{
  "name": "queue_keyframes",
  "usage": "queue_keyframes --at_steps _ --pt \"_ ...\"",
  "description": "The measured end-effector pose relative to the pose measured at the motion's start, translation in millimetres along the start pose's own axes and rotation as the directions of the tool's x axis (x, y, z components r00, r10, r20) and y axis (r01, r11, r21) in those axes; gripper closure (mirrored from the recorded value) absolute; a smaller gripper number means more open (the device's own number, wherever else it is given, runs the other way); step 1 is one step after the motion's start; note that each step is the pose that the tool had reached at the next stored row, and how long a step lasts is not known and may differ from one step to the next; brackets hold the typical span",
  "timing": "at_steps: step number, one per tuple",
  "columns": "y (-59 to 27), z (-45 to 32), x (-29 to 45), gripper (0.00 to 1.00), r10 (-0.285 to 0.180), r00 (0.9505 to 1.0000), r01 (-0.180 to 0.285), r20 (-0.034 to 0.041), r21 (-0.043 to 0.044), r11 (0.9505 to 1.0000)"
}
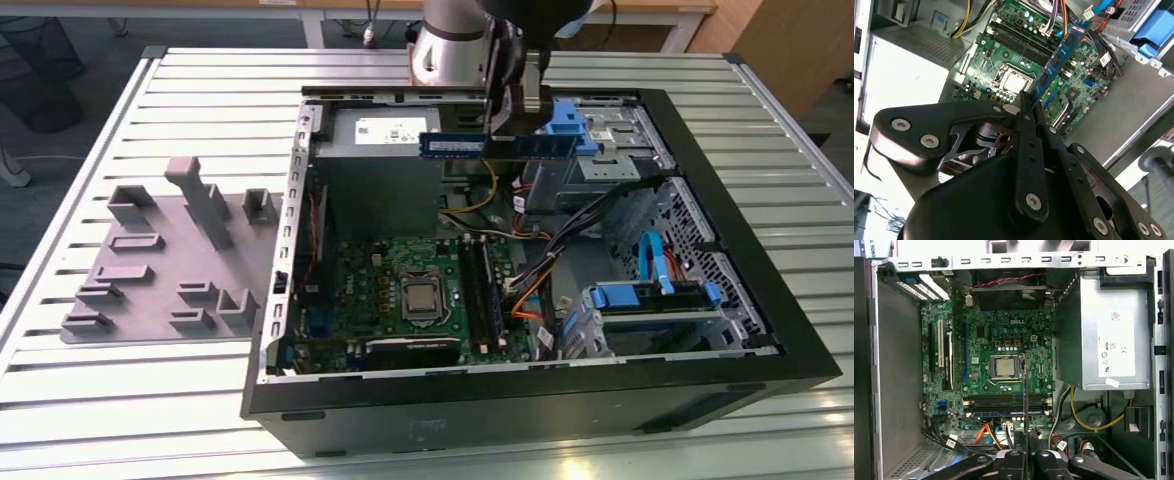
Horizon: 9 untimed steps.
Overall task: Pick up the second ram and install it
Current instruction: 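Insert the second ram into the second slot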
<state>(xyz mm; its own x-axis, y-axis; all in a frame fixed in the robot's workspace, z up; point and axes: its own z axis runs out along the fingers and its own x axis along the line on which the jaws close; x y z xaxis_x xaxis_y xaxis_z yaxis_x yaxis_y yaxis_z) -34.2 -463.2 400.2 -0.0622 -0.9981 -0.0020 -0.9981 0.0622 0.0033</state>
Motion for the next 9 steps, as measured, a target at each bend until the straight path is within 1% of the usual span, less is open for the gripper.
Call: queue_keyframes --at_steps 3,5,7,9 --pt "0.0 0.2 0.0 0.86 0.055 0.9985 -0.055 -0.0001 0.0000 0.9985" --pt "0.0 0.5 0.0 0.86 0.091 0.9958 -0.091 0.0002 0.0002 0.9958" --pt "0.0 0.8 0.0 0.86 0.127 0.9919 -0.127 0.0003 0.0002 0.9919" --pt "0.0 1.0 0.0 0.86 0.164 0.9865 -0.164 0.0005 0.0002 0.9865"
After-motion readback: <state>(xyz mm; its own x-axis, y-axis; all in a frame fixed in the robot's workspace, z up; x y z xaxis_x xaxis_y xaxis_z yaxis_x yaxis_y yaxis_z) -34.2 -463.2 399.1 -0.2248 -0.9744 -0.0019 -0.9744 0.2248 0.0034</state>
